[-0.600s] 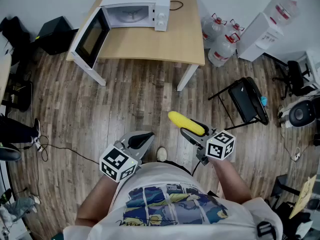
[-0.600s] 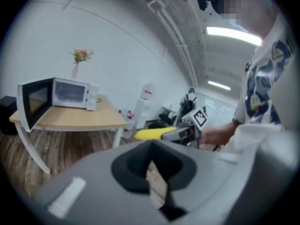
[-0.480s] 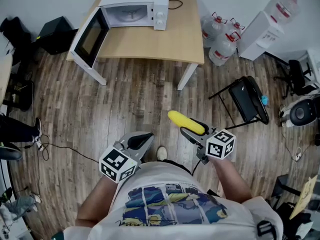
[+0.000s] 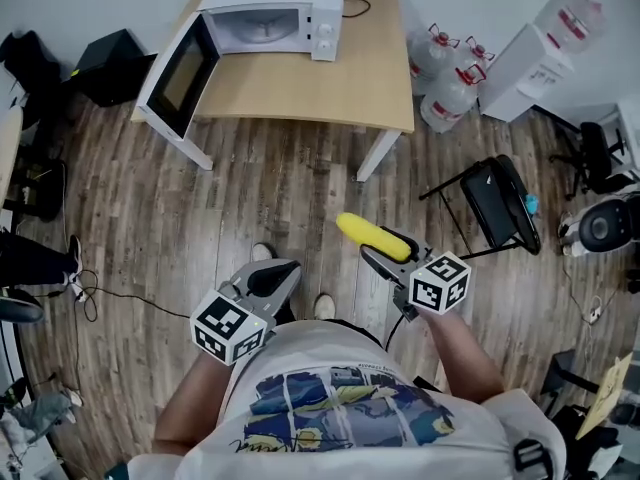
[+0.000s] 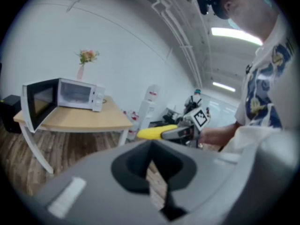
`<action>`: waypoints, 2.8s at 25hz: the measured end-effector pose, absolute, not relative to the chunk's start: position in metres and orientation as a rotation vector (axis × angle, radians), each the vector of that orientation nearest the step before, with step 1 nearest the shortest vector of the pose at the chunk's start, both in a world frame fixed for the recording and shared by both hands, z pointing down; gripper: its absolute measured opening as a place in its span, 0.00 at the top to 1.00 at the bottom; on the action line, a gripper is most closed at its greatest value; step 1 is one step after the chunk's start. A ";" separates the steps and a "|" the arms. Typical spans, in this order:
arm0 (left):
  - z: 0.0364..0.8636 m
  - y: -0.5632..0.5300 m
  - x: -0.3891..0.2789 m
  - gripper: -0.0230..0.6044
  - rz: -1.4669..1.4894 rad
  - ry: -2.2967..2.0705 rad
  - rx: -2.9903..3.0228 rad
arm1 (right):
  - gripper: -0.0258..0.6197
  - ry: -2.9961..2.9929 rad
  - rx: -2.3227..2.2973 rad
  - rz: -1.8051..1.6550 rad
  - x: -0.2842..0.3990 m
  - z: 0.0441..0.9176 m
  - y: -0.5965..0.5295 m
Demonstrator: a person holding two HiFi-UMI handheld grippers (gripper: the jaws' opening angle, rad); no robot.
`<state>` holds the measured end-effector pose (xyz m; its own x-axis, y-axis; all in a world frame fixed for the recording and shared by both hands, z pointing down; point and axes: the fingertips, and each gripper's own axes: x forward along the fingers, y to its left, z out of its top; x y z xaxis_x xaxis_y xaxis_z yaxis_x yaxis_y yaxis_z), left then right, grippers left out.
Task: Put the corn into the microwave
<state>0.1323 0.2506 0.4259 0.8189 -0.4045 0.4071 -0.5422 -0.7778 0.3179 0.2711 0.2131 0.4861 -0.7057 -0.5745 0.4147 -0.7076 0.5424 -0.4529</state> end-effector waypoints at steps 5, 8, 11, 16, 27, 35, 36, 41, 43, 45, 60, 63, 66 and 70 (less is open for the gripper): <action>0.429 0.198 0.116 0.95 0.414 -0.637 2.606 | 0.57 -2.521 1.177 0.897 0.257 0.483 0.167; 0.416 0.157 0.098 0.95 0.383 -0.612 2.643 | 0.57 -2.494 1.220 0.864 0.238 0.477 0.133; 0.407 0.122 0.073 0.95 0.356 -0.586 2.663 | 0.57 -2.466 1.257 0.788 0.217 0.471 0.093; 0.401 0.077 0.019 0.95 0.356 -0.576 2.693 | 0.57 -2.449 1.328 0.731 0.181 0.463 0.030; 0.407 0.028 -0.061 0.95 0.290 -0.691 2.611 | 0.57 -2.421 1.318 0.651 0.114 0.471 -0.082; 0.394 -0.027 -0.089 0.95 0.269 -0.859 2.567 | 0.57 -2.446 1.244 0.599 0.085 0.490 -0.193; 0.388 -0.037 -0.094 0.95 0.262 -0.894 2.561 | 0.57 -2.447 1.236 0.600 0.082 0.493 -0.209; 0.371 -0.087 -0.107 0.95 0.268 -1.023 2.546 | 0.57 -2.464 1.206 0.586 0.070 0.506 -0.289; 0.369 -0.107 -0.110 0.95 0.271 -1.060 2.533 | 0.58 -2.456 1.215 0.583 0.067 0.514 -0.319; 0.367 -0.123 -0.112 0.95 0.278 -1.094 2.522 | 0.58 -2.439 1.223 0.575 0.065 0.525 -0.347; 0.371 -0.188 -0.126 0.95 0.341 -1.284 2.416 | 0.57 -2.349 1.241 0.427 0.051 0.599 -0.477; 0.371 -0.194 -0.129 0.95 0.345 -1.311 2.398 | 0.58 -2.348 1.244 0.419 0.051 0.606 -0.489; 0.373 -0.198 -0.129 0.95 0.349 -1.325 2.390 | 0.58 -2.342 1.240 0.410 0.052 0.612 -0.496; 0.375 -0.201 -0.127 0.95 0.361 -1.336 2.383 | 0.57 -2.329 1.243 0.406 0.052 0.617 -0.507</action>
